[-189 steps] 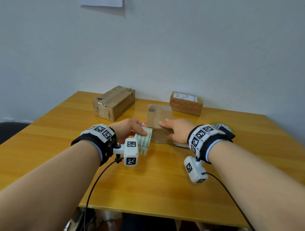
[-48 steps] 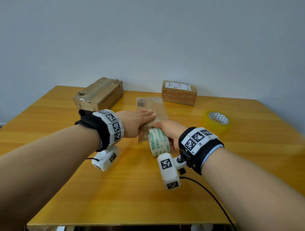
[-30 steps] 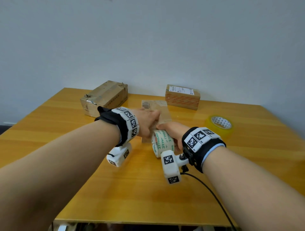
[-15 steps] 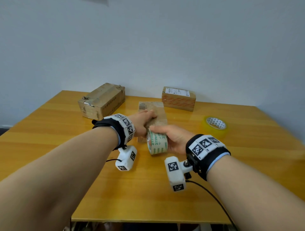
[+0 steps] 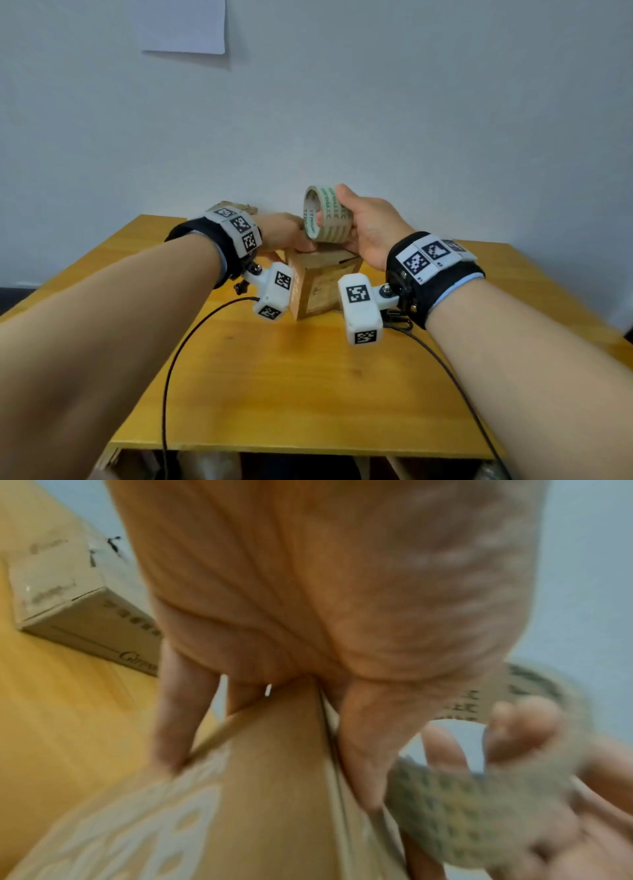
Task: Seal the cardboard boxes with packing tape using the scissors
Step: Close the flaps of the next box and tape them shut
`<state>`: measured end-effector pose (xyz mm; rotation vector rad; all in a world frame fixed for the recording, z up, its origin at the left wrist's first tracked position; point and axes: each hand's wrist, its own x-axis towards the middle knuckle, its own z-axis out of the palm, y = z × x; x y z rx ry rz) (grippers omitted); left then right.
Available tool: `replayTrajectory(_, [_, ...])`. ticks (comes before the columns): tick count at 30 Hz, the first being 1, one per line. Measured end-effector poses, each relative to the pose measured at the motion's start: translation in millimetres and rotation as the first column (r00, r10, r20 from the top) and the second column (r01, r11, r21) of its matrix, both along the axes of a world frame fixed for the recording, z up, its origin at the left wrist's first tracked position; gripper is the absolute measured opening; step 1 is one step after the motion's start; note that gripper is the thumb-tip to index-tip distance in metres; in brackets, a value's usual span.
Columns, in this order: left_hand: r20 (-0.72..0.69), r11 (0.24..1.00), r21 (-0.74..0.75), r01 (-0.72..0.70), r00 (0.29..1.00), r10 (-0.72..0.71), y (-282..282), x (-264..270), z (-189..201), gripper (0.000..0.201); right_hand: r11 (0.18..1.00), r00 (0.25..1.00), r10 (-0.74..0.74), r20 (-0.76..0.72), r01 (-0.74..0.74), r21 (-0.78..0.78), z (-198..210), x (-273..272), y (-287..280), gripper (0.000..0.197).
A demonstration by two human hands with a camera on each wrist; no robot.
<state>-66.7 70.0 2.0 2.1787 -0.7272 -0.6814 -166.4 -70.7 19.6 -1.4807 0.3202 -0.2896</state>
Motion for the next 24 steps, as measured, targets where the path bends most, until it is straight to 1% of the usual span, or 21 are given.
replayTrajectory(1, [0.068,1.0,0.002,-0.01,0.998,0.01,0.6,-2.0,0.5,0.055,1.0,1.0,-0.019,-0.016,0.019,-0.02,1.1,0.3,1.0,0.037])
replayTrajectory(4, [0.149,1.0,0.011,0.002,0.989,-0.003,0.6,-9.0,-4.1,0.109,0.998,0.999,-0.023,-0.032,0.021,-0.052,4.3,0.2,3.8,0.038])
replayTrajectory(5, [0.212,0.999,0.038,-0.014,0.977,0.005,-1.5,-13.4,-8.7,0.12,0.998,0.999,-0.024,-0.027,0.023,-0.058,3.2,0.5,4.3,0.039])
replayTrajectory(6, [0.295,0.997,0.062,-0.046,0.955,0.025,-4.0,-17.7,-14.9,0.122,0.998,0.999,-0.025,-0.022,0.024,-0.065,2.1,0.0,5.5,0.041])
replayTrajectory(7, [0.373,0.995,0.055,-0.087,0.926,0.061,-6.7,-20.5,-22.2,0.116,0.997,0.999,-0.029,-0.022,0.027,-0.077,0.4,0.4,6.1,0.042])
replayTrajectory(8, [0.426,0.992,0.02,-0.124,0.899,0.104,-8.3,-22.7,-28.4,0.109,0.996,0.999,-0.03,-0.024,0.028,-0.09,-0.2,0.1,7.4,0.043])
replayTrajectory(9, [0.449,0.989,-0.025,-0.147,0.882,0.143,-9.2,-23.2,-32.8,0.104,0.994,0.999,-0.033,-0.025,0.03,-0.105,0.0,0.2,8.6,0.043])
replayTrajectory(11, [0.449,0.985,-0.06,-0.161,0.877,0.17,-9.1,-20.8,-36.0,0.098,0.988,0.997,-0.069,-0.023,0.065,-0.143,2.0,2.1,9.3,0.042])
replayTrajectory(14, [0.414,0.982,-0.03,-0.185,0.892,0.181,-8.4,-13.7,-33.5,0.094,0.976,0.99,-0.142,-0.029,0.135,-0.174,5.2,4.5,9.2,0.045])
replayTrajectory(18, [0.396,0.975,-0.045,-0.219,0.892,0.219,-5.6,-5.2,-30.8,0.099,0.968,0.985,-0.16,-0.068,0.143,-0.204,4.0,-0.2,7.2,0.056])
replayTrajectory(20, [0.414,0.976,-0.027,-0.216,0.886,0.208,-2.0,0.0,-28.9,0.101,0.969,0.987,-0.14,-0.077,0.121,-0.216,0.8,-3.0,5.4,0.051])
replayTrajectory(22, [0.434,0.978,0.002,-0.207,0.882,0.185,1.6,3.0,-26.5,0.097,0.971,0.99,-0.119,-0.078,0.099,-0.219,-3.8,-6.8,3.0,0.042])
replayTrajectory(24, [0.421,0.979,0.012,-0.202,0.889,0.178,4.4,4.8,-23.7,0.091,0.973,0.992,-0.092,-0.081,0.072,-0.221,-7.9,-10.9,2.7,0.035])
